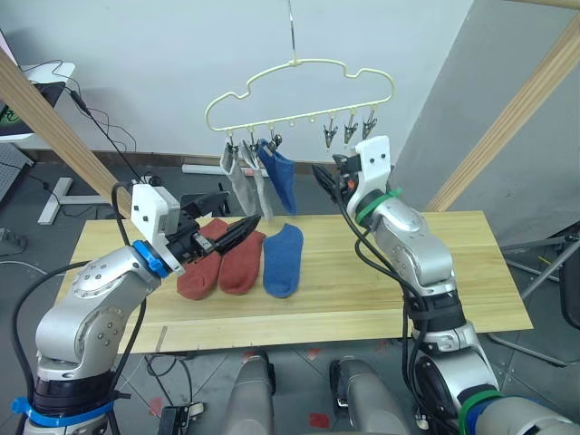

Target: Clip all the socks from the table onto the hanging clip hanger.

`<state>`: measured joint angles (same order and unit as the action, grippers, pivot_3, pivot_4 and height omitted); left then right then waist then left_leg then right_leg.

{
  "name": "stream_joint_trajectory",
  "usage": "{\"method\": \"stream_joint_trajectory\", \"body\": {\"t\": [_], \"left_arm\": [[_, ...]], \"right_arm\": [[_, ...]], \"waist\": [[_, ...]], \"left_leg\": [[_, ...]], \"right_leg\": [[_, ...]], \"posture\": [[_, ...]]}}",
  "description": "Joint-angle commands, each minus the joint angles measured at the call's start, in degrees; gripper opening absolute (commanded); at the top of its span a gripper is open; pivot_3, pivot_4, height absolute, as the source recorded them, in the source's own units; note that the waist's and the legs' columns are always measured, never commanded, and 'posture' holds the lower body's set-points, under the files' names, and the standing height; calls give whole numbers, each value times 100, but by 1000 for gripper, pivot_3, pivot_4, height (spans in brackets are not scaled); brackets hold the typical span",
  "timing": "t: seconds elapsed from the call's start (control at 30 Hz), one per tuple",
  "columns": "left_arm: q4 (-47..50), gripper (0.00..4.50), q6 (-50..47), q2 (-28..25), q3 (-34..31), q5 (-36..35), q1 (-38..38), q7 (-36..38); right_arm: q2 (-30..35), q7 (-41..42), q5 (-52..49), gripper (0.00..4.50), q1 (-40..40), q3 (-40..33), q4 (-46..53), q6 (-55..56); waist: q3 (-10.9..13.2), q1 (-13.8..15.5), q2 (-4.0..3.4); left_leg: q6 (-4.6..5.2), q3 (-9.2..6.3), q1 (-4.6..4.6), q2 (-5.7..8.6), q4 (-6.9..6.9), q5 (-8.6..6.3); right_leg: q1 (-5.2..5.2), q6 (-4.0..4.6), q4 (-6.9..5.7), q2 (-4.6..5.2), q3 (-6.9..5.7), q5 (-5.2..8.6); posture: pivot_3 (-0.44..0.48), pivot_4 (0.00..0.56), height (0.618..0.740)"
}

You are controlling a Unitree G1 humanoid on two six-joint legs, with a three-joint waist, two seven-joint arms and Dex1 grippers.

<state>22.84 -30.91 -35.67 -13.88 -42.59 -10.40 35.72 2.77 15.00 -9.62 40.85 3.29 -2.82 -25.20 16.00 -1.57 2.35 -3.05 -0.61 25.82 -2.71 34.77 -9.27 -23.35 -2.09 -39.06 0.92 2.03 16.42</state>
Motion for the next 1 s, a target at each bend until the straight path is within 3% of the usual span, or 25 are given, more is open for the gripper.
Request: {"method": "stream_joint_trajectory", "body": {"t": [0.03,0.67,1.0], "left_arm": [[249,4500,67,71,-59,-16,8,-49],[444,4500,103,193,-109,-9,186,-147],[389,4500,163,200,-133,31,252,-114]], "right_arm": [[-53,-166,62,2518,246,-158,-220,368],[-278,-433,109,2518,1354,-406,-1834,1150],[-249,-366,147,2518,995,-354,-1296,1075]], "waist": [[0,1,0],[0,11,0],[1,16,-1]], "left_leg": [[0,-1,1,0,0,0],[0,-4,1,0,0,0],[0,-7,1,-1,-1,0]], "right_leg": [[0,0,1,0,-1,0],[0,2,-4,1,-9,-1],[0,3,-5,1,-11,-2]], "posture": [[54,252,740],[76,250,740],[72,258,740]]}}
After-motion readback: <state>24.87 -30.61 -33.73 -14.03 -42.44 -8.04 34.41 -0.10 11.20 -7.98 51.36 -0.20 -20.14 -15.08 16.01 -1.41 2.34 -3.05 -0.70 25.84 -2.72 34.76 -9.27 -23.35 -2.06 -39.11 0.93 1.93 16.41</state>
